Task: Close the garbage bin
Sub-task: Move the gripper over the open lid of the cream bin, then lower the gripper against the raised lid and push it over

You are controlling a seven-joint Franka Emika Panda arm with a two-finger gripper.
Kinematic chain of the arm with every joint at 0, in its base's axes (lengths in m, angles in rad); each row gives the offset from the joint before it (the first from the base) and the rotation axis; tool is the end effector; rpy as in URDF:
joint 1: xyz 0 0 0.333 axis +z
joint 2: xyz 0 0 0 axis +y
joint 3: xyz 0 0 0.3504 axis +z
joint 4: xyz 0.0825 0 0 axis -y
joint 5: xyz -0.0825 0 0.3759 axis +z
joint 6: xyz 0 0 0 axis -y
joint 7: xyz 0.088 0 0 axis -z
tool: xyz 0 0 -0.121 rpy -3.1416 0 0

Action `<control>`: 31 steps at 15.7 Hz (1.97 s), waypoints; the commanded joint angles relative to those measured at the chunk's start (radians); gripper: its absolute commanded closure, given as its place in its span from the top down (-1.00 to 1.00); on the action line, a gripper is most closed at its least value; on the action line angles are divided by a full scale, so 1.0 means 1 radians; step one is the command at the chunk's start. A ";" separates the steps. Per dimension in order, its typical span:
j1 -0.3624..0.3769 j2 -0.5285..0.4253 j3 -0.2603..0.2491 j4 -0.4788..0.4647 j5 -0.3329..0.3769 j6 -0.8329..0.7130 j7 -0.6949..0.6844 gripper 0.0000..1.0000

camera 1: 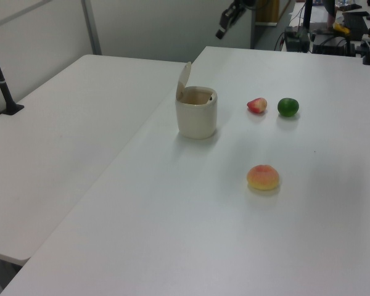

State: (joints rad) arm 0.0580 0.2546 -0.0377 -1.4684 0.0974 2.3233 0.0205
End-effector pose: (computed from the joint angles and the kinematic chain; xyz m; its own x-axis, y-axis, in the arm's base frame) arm 0.6928 0.0204 0.6260 0.8257 -0.0638 0.5605 -0.0102 -0.9951 -0.0982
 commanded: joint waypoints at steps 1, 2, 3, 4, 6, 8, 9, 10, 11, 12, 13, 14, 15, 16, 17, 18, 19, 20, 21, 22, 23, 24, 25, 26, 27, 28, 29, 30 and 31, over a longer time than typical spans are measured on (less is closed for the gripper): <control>0.006 0.077 -0.008 0.056 0.018 0.140 0.012 -1.00; 0.009 0.099 -0.010 0.056 0.016 0.198 0.012 -1.00; 0.009 0.112 -0.010 0.056 0.016 0.237 0.012 -1.00; 0.009 0.126 -0.010 0.056 0.016 0.272 0.012 -1.00; 0.011 0.155 -0.008 0.056 0.016 0.336 0.012 -1.00; 0.013 0.185 -0.001 0.053 0.016 0.419 0.010 -1.00; 0.011 0.196 0.001 0.049 0.018 0.457 0.010 -1.00; 0.011 0.205 0.002 0.048 0.016 0.473 0.009 -1.00; 0.011 0.212 0.002 0.048 0.016 0.475 0.009 -1.00; 0.011 0.213 0.002 0.046 0.018 0.476 0.010 -1.00; 0.011 0.216 0.002 0.046 0.018 0.478 0.010 -1.00; 0.011 0.219 0.002 0.046 0.018 0.484 0.010 -1.00; 0.011 0.227 0.004 0.046 0.019 0.493 0.012 -1.00; 0.011 0.233 0.007 0.046 0.019 0.505 0.012 -1.00; 0.011 0.241 0.013 0.046 0.021 0.518 0.012 -1.00; 0.011 0.247 0.018 0.046 0.022 0.528 0.012 -1.00; 0.011 0.253 0.018 0.046 0.022 0.531 0.012 -1.00; 0.011 0.259 0.019 0.046 0.022 0.531 0.012 -1.00; 0.011 0.261 0.024 0.045 0.022 0.531 0.010 -1.00; 0.010 0.265 0.033 0.046 0.022 0.531 0.010 -1.00; 0.008 0.267 0.041 0.045 0.021 0.531 0.009 -1.00; 0.008 0.271 0.042 0.045 0.021 0.531 0.009 -1.00; 0.008 0.278 0.042 0.043 0.021 0.531 0.009 -1.00; 0.008 0.278 0.042 0.036 0.021 0.531 0.007 -1.00; 0.006 0.278 0.044 0.028 0.018 0.531 0.007 -1.00; 0.005 0.276 0.044 0.022 0.018 0.531 0.007 -1.00; 0.002 0.273 0.044 0.017 0.018 0.530 0.009 -1.00; 0.002 0.270 0.044 0.016 0.018 0.528 0.009 -1.00; 0.002 0.264 0.044 0.010 0.019 0.525 0.009 -1.00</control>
State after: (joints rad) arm 0.0611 0.5332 0.0029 -1.4406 0.0998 2.8367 0.0240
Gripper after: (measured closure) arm 0.991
